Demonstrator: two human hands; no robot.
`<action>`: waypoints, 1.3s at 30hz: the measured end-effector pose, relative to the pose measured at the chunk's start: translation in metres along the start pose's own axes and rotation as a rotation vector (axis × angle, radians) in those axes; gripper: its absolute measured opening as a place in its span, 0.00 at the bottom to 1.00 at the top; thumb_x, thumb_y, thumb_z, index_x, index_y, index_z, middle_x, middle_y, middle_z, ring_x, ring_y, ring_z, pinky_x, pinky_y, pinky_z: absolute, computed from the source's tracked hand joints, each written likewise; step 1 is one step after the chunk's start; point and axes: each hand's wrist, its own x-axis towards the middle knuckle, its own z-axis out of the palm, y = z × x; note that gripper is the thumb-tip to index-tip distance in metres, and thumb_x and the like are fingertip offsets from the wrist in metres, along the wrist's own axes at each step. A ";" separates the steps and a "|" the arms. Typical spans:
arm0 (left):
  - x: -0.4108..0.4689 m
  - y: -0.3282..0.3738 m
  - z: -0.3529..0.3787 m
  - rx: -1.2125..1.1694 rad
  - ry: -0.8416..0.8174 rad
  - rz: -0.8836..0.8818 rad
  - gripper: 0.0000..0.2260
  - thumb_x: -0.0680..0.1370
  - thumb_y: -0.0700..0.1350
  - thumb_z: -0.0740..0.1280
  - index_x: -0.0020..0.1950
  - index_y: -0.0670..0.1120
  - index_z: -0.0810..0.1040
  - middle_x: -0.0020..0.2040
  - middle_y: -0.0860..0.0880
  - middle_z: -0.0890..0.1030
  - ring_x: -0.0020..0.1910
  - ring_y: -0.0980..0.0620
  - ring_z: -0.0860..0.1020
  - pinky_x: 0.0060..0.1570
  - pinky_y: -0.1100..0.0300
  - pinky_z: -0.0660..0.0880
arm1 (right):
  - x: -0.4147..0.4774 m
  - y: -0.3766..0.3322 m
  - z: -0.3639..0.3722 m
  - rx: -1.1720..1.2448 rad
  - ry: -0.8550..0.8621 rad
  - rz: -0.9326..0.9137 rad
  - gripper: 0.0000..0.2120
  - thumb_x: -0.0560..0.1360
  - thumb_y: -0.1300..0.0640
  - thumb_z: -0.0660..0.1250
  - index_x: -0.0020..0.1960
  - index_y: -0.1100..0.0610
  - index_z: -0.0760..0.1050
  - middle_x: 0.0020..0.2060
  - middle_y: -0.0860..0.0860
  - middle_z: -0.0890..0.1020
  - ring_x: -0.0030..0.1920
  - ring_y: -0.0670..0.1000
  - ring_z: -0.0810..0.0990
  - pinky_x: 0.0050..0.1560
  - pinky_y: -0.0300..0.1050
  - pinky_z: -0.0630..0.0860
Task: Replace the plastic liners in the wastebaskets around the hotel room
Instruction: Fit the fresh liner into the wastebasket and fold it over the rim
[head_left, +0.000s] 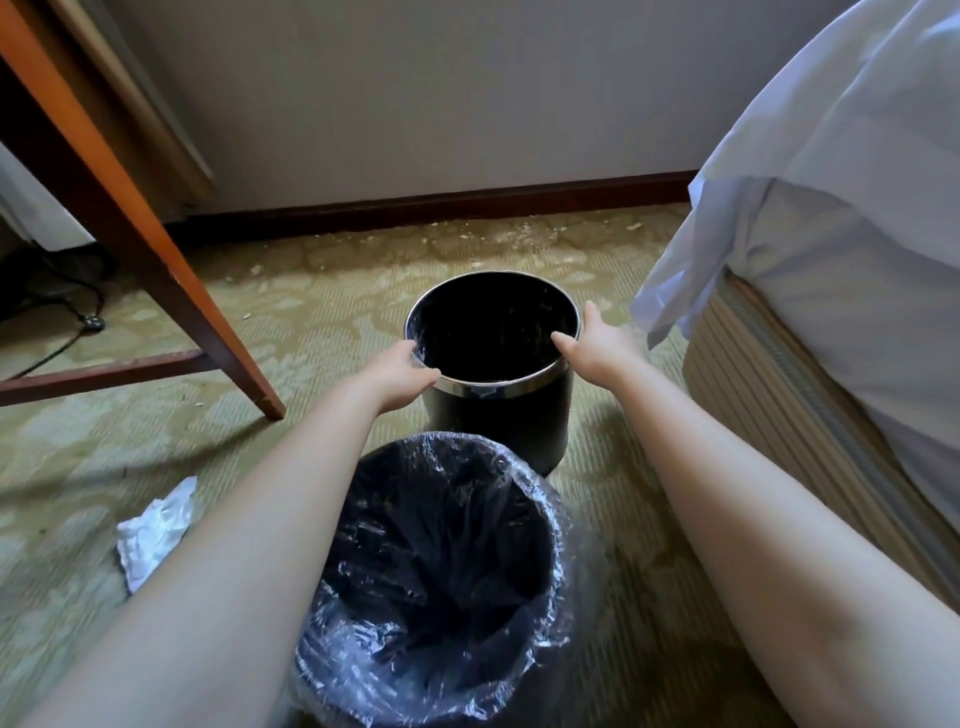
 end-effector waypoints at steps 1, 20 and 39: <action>0.002 -0.001 0.001 0.000 0.003 0.004 0.28 0.81 0.50 0.61 0.78 0.48 0.55 0.77 0.45 0.60 0.73 0.43 0.62 0.68 0.51 0.62 | 0.004 -0.001 0.003 0.022 -0.026 0.006 0.36 0.80 0.42 0.55 0.79 0.52 0.41 0.66 0.60 0.74 0.61 0.62 0.77 0.58 0.53 0.74; -0.013 -0.002 0.026 -0.072 0.125 0.006 0.36 0.79 0.45 0.62 0.78 0.57 0.42 0.40 0.42 0.75 0.34 0.48 0.73 0.32 0.58 0.70 | -0.050 0.016 0.006 0.241 0.072 0.021 0.38 0.72 0.65 0.59 0.78 0.50 0.49 0.41 0.55 0.77 0.37 0.54 0.77 0.33 0.46 0.73; -0.155 0.092 -0.185 -0.084 0.405 0.196 0.36 0.75 0.40 0.62 0.78 0.54 0.49 0.60 0.42 0.76 0.51 0.44 0.77 0.51 0.50 0.77 | -0.146 -0.092 -0.194 0.274 0.330 -0.319 0.21 0.70 0.58 0.63 0.63 0.51 0.69 0.40 0.51 0.81 0.41 0.54 0.80 0.37 0.45 0.71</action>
